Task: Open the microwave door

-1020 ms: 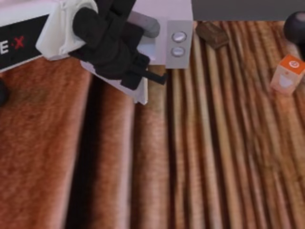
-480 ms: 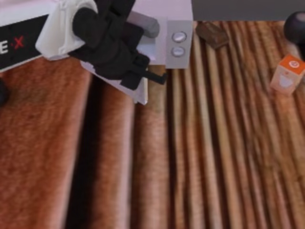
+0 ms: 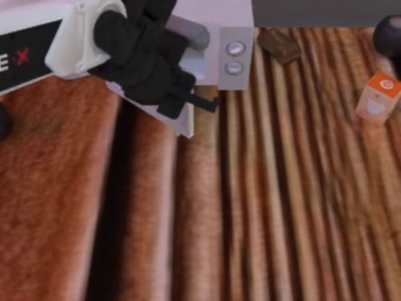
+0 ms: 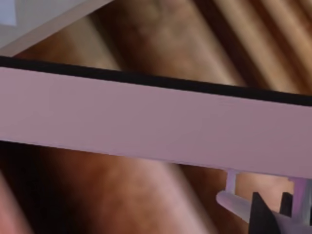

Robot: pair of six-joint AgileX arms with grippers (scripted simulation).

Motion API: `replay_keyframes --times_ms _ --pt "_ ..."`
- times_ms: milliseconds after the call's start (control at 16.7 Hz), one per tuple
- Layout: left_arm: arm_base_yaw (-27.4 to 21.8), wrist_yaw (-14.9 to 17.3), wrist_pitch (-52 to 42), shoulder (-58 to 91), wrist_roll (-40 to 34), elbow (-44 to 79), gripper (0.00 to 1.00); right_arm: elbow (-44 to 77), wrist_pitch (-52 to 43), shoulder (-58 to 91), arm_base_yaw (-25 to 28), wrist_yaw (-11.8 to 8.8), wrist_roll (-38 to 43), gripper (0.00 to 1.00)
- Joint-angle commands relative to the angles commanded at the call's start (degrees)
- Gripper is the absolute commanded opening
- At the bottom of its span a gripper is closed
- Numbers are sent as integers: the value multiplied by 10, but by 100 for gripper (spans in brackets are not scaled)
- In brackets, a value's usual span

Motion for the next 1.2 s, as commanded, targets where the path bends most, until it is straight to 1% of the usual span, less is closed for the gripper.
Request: replay_keyframes --times_ms 360,1200 --pt "24 31 3 -28 62 -32 0 0 0 0 0 0 0 100" --pt "24 32 3 -28 62 -33 0 0 0 0 0 0 0 100"
